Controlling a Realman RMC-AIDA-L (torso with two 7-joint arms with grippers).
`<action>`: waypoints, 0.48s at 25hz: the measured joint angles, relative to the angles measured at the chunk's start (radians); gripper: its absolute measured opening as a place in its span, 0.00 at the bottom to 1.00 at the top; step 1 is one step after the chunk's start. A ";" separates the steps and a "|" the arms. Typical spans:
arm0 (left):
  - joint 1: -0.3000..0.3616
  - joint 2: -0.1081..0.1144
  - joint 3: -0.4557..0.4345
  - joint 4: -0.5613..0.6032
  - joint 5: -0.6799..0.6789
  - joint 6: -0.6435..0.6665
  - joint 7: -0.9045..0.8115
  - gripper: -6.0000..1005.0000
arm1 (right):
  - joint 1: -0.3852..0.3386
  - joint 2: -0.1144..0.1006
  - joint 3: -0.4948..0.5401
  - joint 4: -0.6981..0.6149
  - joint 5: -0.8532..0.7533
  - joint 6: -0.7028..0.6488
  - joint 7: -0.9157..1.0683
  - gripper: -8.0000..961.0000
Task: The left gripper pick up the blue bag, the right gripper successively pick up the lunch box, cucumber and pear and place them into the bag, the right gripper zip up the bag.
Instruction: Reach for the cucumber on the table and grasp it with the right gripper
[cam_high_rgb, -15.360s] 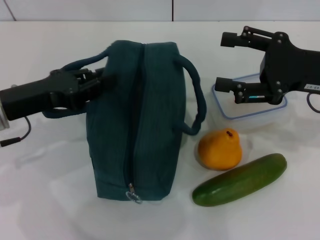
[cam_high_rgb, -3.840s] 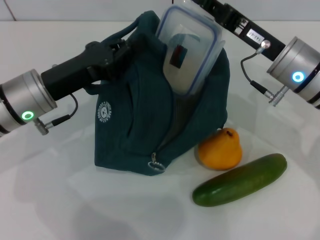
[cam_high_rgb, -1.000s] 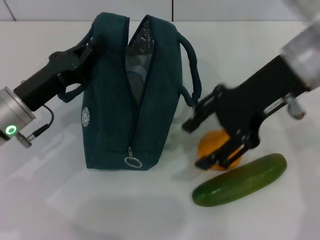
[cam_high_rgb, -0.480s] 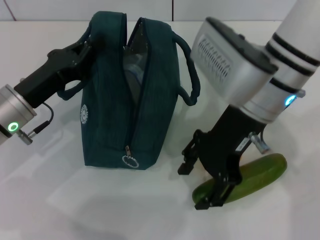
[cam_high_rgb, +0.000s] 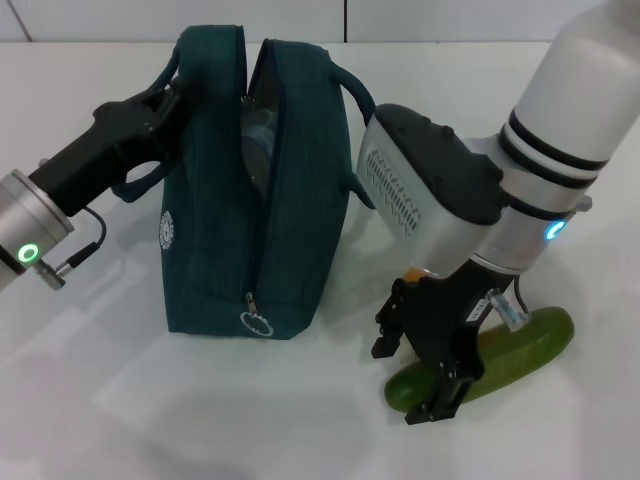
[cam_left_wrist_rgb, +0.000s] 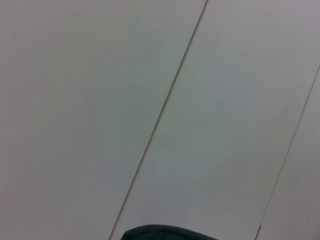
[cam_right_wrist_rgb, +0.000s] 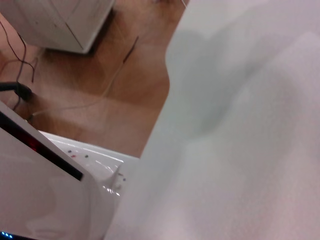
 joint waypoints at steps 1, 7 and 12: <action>-0.001 0.000 0.000 0.000 -0.002 -0.002 0.000 0.05 | 0.001 0.000 -0.011 0.001 -0.006 0.010 0.005 0.77; -0.006 -0.001 0.000 0.000 -0.010 -0.015 0.009 0.05 | 0.002 0.000 -0.060 -0.004 -0.033 0.048 0.014 0.78; -0.011 -0.001 0.000 0.000 -0.022 -0.033 0.012 0.05 | 0.004 0.000 -0.074 -0.005 -0.053 0.054 0.014 0.78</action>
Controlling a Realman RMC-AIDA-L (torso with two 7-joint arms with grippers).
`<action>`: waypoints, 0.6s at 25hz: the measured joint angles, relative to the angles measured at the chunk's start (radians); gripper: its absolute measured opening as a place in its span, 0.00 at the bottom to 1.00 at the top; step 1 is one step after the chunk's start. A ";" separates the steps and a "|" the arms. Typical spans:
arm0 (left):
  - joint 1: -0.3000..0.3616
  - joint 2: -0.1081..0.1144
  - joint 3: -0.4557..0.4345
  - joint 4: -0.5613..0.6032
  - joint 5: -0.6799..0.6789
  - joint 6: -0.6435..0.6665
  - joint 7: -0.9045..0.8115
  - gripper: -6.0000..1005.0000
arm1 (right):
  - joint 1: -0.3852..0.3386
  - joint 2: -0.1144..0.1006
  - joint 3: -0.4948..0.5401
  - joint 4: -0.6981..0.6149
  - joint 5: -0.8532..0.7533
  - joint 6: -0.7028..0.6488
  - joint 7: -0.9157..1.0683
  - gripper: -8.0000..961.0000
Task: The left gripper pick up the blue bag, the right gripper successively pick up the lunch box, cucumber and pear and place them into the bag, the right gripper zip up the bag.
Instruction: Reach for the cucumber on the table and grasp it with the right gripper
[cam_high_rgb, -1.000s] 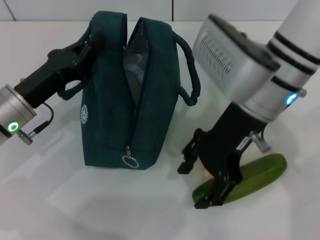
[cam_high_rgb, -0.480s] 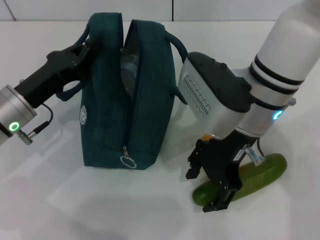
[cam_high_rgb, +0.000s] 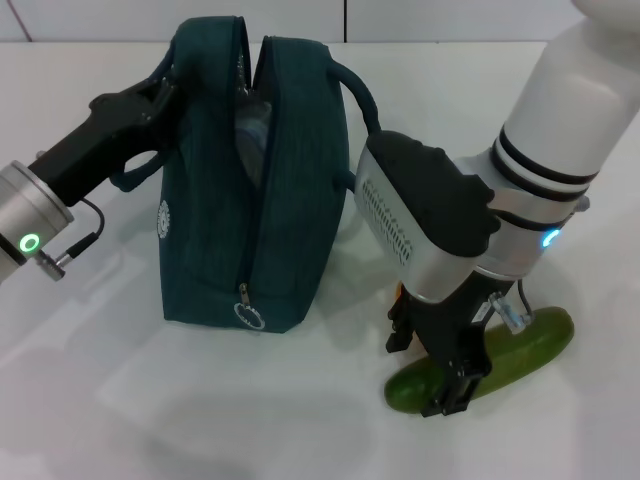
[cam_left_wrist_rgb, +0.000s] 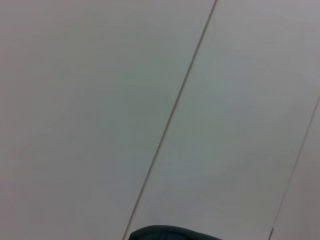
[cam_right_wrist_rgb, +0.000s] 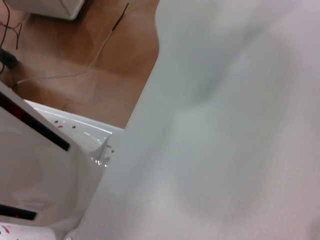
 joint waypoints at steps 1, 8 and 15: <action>0.000 0.000 0.000 0.000 -0.002 -0.001 0.000 0.05 | 0.002 0.000 -0.006 0.000 0.000 0.000 0.000 0.78; -0.001 0.002 0.000 0.000 -0.013 -0.002 0.000 0.05 | 0.010 0.000 -0.046 0.002 -0.003 0.002 0.002 0.77; -0.001 0.003 0.000 0.000 -0.013 -0.002 0.000 0.05 | 0.010 0.000 -0.111 -0.003 -0.011 0.044 0.028 0.77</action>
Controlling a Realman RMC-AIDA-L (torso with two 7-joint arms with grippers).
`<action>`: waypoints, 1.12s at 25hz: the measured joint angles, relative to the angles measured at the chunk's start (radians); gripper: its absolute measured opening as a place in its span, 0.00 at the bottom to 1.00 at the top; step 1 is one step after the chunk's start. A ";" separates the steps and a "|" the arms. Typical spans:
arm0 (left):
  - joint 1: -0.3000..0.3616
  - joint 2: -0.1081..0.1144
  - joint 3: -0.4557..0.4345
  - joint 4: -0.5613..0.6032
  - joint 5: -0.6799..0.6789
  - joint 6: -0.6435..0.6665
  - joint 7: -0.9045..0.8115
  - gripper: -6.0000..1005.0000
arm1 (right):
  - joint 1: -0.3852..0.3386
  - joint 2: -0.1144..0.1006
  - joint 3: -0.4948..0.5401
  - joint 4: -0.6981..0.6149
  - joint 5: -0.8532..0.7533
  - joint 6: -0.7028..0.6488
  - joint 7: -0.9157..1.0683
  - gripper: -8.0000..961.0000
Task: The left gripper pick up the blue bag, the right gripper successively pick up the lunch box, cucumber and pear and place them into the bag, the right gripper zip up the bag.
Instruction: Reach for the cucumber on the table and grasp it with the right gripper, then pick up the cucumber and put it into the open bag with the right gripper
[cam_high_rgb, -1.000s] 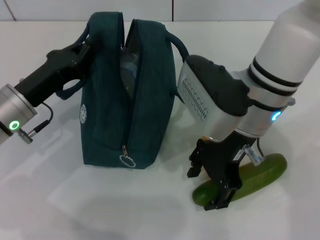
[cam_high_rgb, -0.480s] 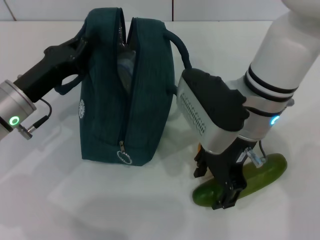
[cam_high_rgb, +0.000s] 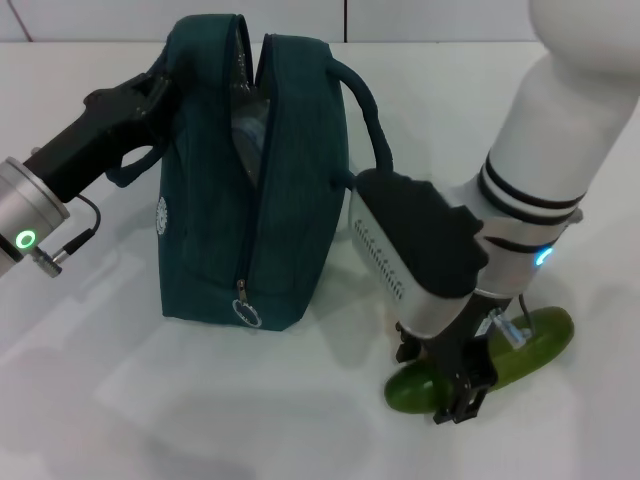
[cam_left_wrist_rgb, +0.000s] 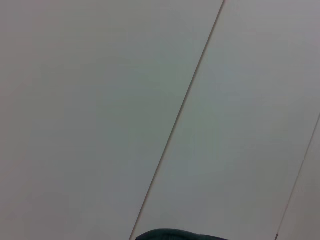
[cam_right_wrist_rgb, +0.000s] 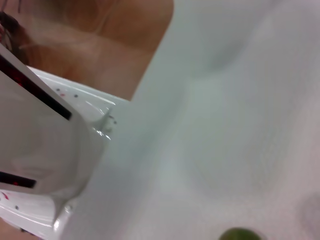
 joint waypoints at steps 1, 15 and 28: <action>0.000 0.000 0.000 0.000 0.000 0.000 0.000 0.05 | 0.000 0.000 -0.013 -0.002 -0.004 0.012 0.008 0.77; 0.000 0.000 0.000 0.000 0.000 0.000 0.002 0.05 | -0.008 0.000 -0.063 -0.028 -0.014 0.043 0.040 0.70; 0.000 0.000 0.000 0.000 0.000 0.000 0.002 0.05 | -0.029 0.000 0.007 -0.080 -0.004 0.012 0.029 0.62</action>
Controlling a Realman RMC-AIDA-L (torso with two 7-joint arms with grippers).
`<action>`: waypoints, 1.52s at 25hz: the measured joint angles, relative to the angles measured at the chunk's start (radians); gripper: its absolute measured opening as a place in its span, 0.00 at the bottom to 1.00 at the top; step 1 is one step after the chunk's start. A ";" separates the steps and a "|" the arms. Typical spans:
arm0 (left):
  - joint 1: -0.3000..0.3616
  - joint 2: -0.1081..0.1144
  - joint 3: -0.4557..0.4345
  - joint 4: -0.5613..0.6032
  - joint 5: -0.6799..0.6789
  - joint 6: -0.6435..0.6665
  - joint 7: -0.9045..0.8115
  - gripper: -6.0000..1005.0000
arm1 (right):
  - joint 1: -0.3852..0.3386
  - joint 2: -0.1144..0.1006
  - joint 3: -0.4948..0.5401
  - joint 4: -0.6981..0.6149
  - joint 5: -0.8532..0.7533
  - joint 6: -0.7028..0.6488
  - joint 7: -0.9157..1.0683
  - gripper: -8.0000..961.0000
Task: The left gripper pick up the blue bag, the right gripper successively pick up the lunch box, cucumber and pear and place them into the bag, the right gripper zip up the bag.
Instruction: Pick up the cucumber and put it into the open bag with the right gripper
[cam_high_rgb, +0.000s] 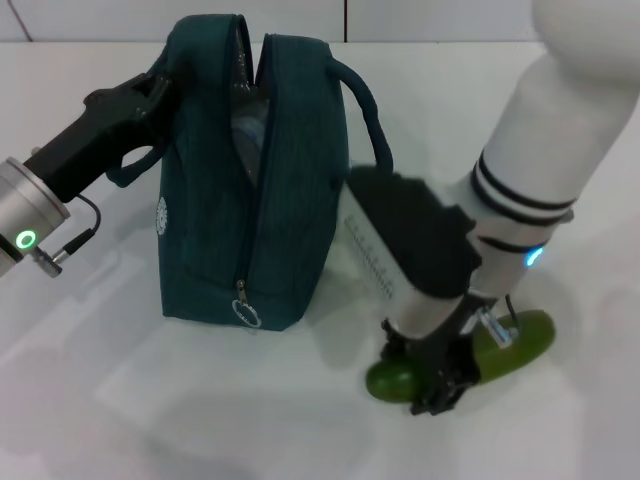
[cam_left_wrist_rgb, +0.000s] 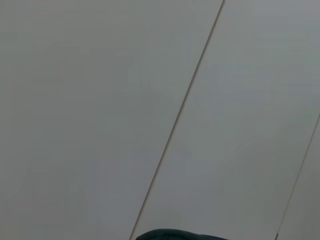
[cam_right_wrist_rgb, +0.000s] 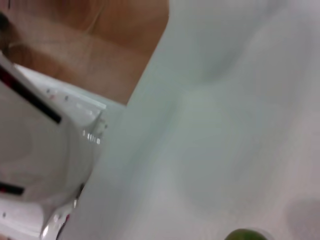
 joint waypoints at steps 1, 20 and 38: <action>0.000 0.000 0.000 0.000 0.000 0.000 0.000 0.05 | -0.013 0.000 0.035 -0.018 0.002 -0.015 -0.008 0.62; 0.009 0.004 0.002 0.010 0.001 0.061 0.009 0.05 | -0.277 -0.009 0.618 -0.127 0.421 -0.218 -0.346 0.64; 0.039 0.005 0.009 0.037 0.012 0.127 0.030 0.05 | -0.349 -0.009 0.721 0.231 1.033 -0.088 -0.731 0.66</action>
